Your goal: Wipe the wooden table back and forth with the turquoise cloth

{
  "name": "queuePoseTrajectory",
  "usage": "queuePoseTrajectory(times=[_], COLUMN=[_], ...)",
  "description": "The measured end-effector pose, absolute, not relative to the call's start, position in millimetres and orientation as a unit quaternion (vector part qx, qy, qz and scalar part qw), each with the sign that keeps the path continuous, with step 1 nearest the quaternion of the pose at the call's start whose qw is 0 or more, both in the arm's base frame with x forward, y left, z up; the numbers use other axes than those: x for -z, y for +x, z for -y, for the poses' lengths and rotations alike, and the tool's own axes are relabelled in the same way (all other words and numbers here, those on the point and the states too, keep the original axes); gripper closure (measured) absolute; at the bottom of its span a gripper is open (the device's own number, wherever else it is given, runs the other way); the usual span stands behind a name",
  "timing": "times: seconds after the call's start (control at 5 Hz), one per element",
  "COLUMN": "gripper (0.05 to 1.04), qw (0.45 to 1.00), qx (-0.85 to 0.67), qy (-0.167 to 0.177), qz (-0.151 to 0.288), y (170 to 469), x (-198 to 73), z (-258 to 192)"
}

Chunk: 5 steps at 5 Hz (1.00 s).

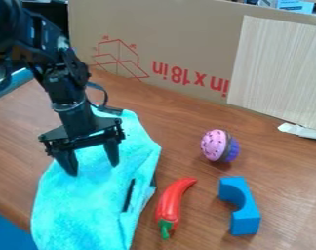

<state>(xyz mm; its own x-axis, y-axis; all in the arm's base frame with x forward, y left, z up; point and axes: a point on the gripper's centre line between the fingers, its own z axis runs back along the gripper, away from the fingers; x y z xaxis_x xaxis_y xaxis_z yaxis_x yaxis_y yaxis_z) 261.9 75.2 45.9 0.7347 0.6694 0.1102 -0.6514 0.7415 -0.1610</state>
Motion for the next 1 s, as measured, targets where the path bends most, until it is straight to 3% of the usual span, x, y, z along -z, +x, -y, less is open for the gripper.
queuePoseTrajectory(times=[0.6,1.0], gripper=[0.083,0.083], qw=[0.888,0.846], qx=[-0.450,-0.524], qy=[-0.041,-0.044], qz=[0.083,0.086], y=[332.4,361.2], x=[-38.0,-39.2], z=[-99.9,-118.5])
